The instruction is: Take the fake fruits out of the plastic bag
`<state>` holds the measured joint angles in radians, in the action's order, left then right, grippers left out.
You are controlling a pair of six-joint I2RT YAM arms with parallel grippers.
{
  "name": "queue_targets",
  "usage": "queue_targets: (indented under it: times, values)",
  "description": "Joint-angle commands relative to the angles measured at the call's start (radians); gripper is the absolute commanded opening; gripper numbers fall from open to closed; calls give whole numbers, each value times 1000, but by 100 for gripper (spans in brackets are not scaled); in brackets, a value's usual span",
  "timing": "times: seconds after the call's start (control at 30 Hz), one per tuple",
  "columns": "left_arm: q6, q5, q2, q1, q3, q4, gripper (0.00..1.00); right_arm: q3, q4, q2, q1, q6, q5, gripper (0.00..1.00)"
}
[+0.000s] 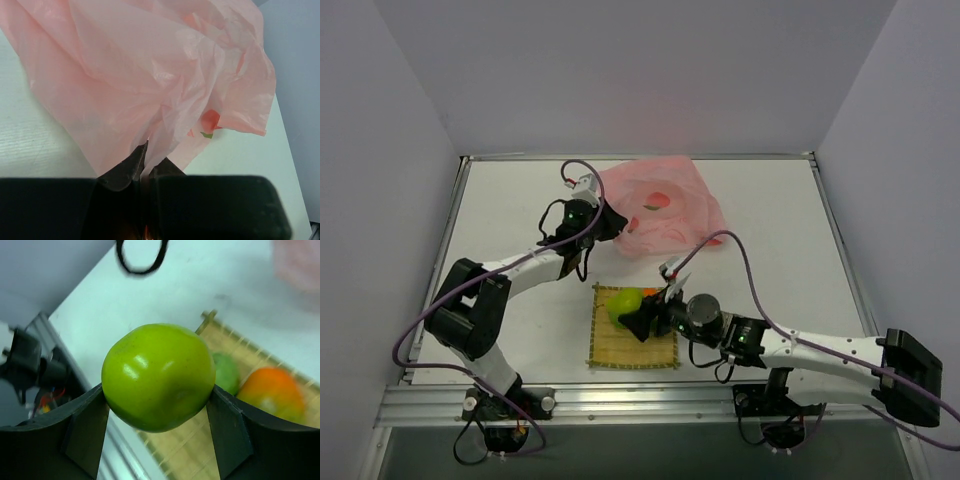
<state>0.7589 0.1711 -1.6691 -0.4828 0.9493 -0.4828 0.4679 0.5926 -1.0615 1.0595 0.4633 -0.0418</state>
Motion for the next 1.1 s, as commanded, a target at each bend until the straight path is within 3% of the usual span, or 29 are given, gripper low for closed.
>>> queue_targets:
  times: [0.0, 0.13, 0.3, 0.53, 0.87, 0.97, 1.07]
  values:
    - [-32, 24, 61, 13, -10, -33, 2, -57, -2, 46, 144, 72, -149, 35]
    - [-33, 37, 74, 12, -38, -56, 2, -83, 36, -17, 382, 155, -358, 35]
    - [-52, 59, 92, 12, -63, -65, 2, -43, 139, -250, 545, 193, -608, 36]
    - [-76, 84, 118, 10, -95, -80, 2, -32, 341, -452, 626, 284, -836, 37]
    - [-79, 97, 135, 3, -112, -83, 2, -11, 210, -466, 666, 388, -954, 42]
    - [-82, 94, 140, 1, -118, -82, 2, 12, 139, -486, 666, 419, -943, 51]
    - [-92, 91, 146, 3, -118, -74, 2, 46, 72, -512, 671, 446, -925, 70]
